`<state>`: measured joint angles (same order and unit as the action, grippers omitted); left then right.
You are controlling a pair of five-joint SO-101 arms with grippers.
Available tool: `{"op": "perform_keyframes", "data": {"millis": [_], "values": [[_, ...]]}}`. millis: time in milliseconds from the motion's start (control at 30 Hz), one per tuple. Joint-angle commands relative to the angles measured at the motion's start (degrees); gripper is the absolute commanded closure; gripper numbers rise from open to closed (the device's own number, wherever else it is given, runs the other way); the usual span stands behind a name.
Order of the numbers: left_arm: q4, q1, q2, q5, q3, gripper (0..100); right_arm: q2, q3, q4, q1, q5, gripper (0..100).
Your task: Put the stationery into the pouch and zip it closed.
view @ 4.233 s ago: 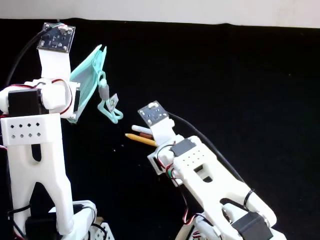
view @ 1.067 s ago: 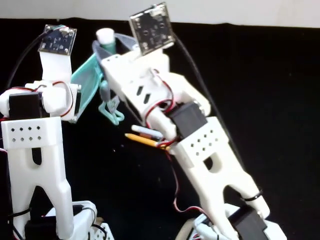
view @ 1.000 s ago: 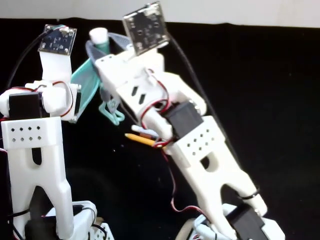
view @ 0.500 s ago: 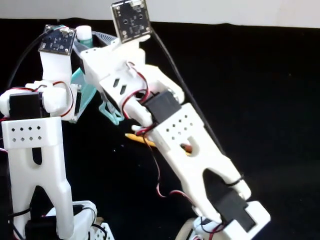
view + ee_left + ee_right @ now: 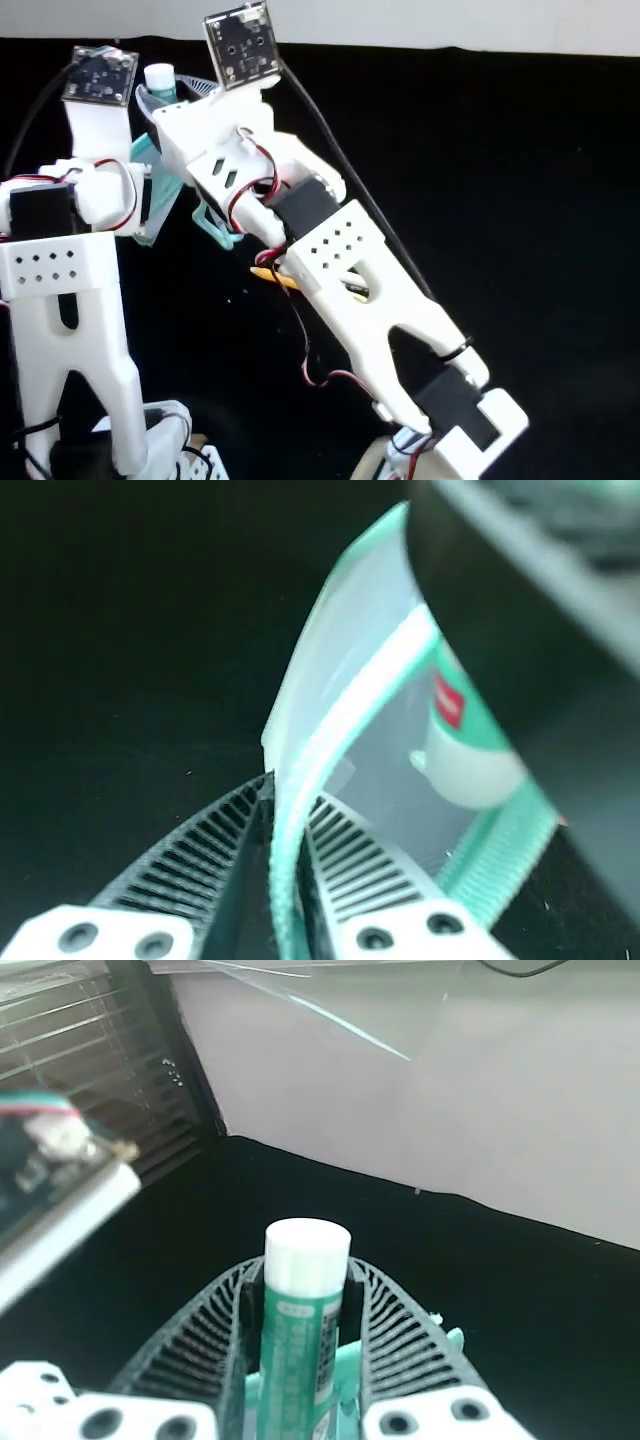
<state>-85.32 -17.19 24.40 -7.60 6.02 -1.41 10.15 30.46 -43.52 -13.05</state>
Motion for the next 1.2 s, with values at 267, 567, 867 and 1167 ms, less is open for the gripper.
{"op": "perform_keyframes", "data": {"millis": [267,567,867,1167], "values": [[1.14,-2.15,-0.31,0.26,0.13,99,-0.31,-8.04,-4.88,-3.38,0.09,98.5],[1.14,-2.15,-0.31,0.26,0.31,99,-0.31,-8.13,-4.62,-3.47,-0.18,80.7],[1.14,-2.15,-0.31,0.26,0.31,99,-0.4,-7.69,-4.53,-3.21,0.0,79.5],[1.14,-2.07,-0.31,0.26,0.31,99,-2.15,-7.78,-4.53,0.84,0.09,79.5]]}}
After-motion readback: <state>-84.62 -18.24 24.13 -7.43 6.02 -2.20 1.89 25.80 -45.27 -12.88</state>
